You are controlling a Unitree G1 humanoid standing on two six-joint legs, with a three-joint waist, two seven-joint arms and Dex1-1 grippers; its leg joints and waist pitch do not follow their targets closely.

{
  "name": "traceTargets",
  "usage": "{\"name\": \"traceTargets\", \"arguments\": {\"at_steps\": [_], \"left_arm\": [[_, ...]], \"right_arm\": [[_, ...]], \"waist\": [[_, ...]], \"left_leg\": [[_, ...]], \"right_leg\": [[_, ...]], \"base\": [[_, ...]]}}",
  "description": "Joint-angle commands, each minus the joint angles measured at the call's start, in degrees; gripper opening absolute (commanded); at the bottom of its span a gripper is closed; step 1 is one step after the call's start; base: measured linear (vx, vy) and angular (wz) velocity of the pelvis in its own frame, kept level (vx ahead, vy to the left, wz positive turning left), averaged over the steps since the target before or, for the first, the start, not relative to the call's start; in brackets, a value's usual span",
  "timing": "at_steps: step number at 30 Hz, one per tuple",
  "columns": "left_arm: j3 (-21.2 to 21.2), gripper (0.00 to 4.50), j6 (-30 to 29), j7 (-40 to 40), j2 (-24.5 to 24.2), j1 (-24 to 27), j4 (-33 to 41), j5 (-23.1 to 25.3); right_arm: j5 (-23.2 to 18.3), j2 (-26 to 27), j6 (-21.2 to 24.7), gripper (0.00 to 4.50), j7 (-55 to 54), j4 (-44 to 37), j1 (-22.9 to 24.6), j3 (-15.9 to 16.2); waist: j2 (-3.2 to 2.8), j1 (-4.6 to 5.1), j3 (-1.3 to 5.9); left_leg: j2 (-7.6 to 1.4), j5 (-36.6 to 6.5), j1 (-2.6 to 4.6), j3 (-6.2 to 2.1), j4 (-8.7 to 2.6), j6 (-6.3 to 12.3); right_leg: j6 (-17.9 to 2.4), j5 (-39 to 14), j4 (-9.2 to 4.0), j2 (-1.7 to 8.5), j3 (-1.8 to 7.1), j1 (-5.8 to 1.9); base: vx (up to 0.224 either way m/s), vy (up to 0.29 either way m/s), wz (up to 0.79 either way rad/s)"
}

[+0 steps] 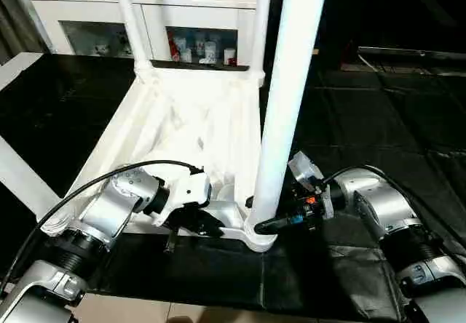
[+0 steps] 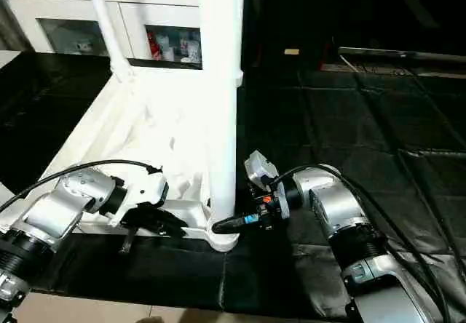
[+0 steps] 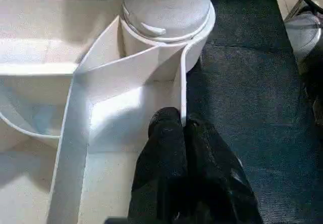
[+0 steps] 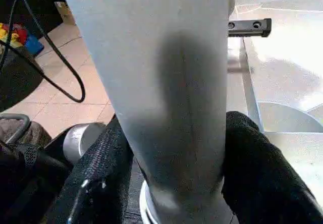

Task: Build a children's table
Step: Rotate leg to tighten

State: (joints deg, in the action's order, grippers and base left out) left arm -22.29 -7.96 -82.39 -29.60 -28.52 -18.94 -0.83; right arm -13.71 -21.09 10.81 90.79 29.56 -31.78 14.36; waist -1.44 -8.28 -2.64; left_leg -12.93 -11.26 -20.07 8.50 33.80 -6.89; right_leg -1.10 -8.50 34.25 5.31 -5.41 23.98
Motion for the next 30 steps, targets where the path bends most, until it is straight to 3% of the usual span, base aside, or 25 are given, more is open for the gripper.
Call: {"name": "traceTargets", "arguments": {"at_steps": [1, 10, 14, 16, 17, 19, 21, 23, 25, 27, 30], "left_arm": [[-1.0, 0.00, 0.6, -2.3, 0.3, -0.2, 2.4, -1.1], [-0.4, 0.00, -1.0, 0.5, 1.8, -0.3, 0.7, -1.3], [0.4, 0.00, -2.7, 5.3, 3.6, -1.7, -2.1, 0.2], [1.2, 0.00, -3.8, 8.6, 5.3, -3.0, -4.2, 0.6], [1.8, 0.00, -4.8, 11.4, 7.0, -4.1, -5.9, 0.9], [2.3, 0.00, -7.1, 15.3, 9.4, -5.7, -7.7, 1.5], [3.0, 0.00, -9.2, 19.3, 11.7, -7.0, -9.2, 2.0], [4.1, 0.00, -11.2, 23.1, 14.0, -8.0, -10.4, 2.0], [5.8, 0.00, -12.9, 28.3, 16.9, -9.1, -12.3, 2.3], [7.2, 0.00, -13.4, 32.6, 18.9, -9.9, -13.6, 2.5], [8.1, 0.00, -13.9, 35.3, 20.2, -10.2, -14.1, 2.8]], "right_arm": [[-0.8, -0.3, 0.9, 2.17, 1.4, -1.0, -0.4, 0.6], [-1.1, 0.6, 2.3, 2.06, -2.6, -3.3, 1.7, -0.4], [1.4, 2.8, 1.8, 2.05, -11.6, -1.2, 1.4, -1.9], [3.0, 4.7, 1.4, 2.03, -18.3, 0.5, 0.9, -3.0], [3.8, 6.6, 1.9, 2.01, -23.9, 1.4, 0.6, -4.1], [4.4, 9.2, 3.4, 1.97, -30.3, 2.1, 0.2, -5.3], [5.1, 11.3, 4.4, 1.97, -35.8, 3.1, -0.4, -6.0], [5.7, 13.6, 5.8, 1.95, -41.3, 4.0, -0.8, -6.8], [6.5, 16.6, 6.6, 1.95, -47.1, 4.7, -1.2, -7.7], [7.2, 18.7, 6.8, 1.95, -50.4, 4.6, -1.3, -7.8], [7.9, 20.4, 7.1, 1.95, -53.1, 4.3, -1.3, -7.6]], "waist": [[0.17, 0.36, 4.02], [-0.14, 0.43, 4.06], [-0.06, 0.67, 3.79], [-0.14, 1.10, 3.33], [0.25, 1.31, 3.40], [0.35, 2.13, 3.09], [0.40, 2.99, 3.07], [0.23, 3.89, 3.15], [0.37, 4.39, 3.17], [0.56, 4.75, 3.16], [0.28, 4.78, 3.29]], "left_leg": [[-0.04, -9.8, -0.19, 1.27, -3.94, 3.06], [0.01, -9.6, -0.22, 1.26, -3.88, 2.94], [0.21, -12.0, -0.17, 1.23, -4.05, 2.04], [0.62, -14.2, 0.19, 1.22, -4.20, 0.72], [0.80, -14.6, 0.13, 1.08, -4.21, 0.33], [1.04, -15.9, 0.09, 0.86, -4.32, -0.09], [1.25, -16.5, -0.03, 0.72, -4.27, -0.04], [1.35, -16.1, -0.37, 0.56, -4.30, 0.46], [1.57, -16.6, -0.04, 0.63, -4.08, 0.60], [1.79, -16.8, 0.19, 0.68, -3.91, 0.92], [1.50, -16.6, 0.13, 0.62, -4.22, 1.78]], "right_leg": [[-12.3, -14.3, -3.20, 2.23, 2.32, -3.70], [-12.2, -13.5, -3.18, 2.14, 2.32, -3.75], [-10.7, -18.4, -3.75, 2.17, 2.23, -3.70], [-8.5, -24.6, -4.59, 2.09, 2.07, -3.35], [-6.8, -27.7, -4.83, 2.21, 1.90, -3.64], [-4.5, -32.4, -5.55, 2.29, 1.48, -3.64], [-3.0, -34.6, -6.00, 2.27, 1.11, -3.67], [-2.4, -34.3, -6.25, 2.25, 0.75, -3.88], [-2.6, -34.3, -6.53, 2.11, 0.61, -3.52], [-2.7, -34.7, -6.62, 1.97, 0.44, -3.28], [-3.4, -32.4, -6.48, 2.01, 0.66, -3.34]], "base": [[0.000, 0.000, 0.00], [0.000, 0.000, 0.00], [0.000, 0.000, 0.00], [0.000, 0.000, 0.00], [0.000, 0.000, 0.00], [0.000, 0.000, 0.00], [0.000, 0.000, 0.00], [0.000, 0.000, 0.00], [0.000, 0.000, 0.00], [0.000, 0.000, 0.00], [0.000, 0.000, 0.00]]}}
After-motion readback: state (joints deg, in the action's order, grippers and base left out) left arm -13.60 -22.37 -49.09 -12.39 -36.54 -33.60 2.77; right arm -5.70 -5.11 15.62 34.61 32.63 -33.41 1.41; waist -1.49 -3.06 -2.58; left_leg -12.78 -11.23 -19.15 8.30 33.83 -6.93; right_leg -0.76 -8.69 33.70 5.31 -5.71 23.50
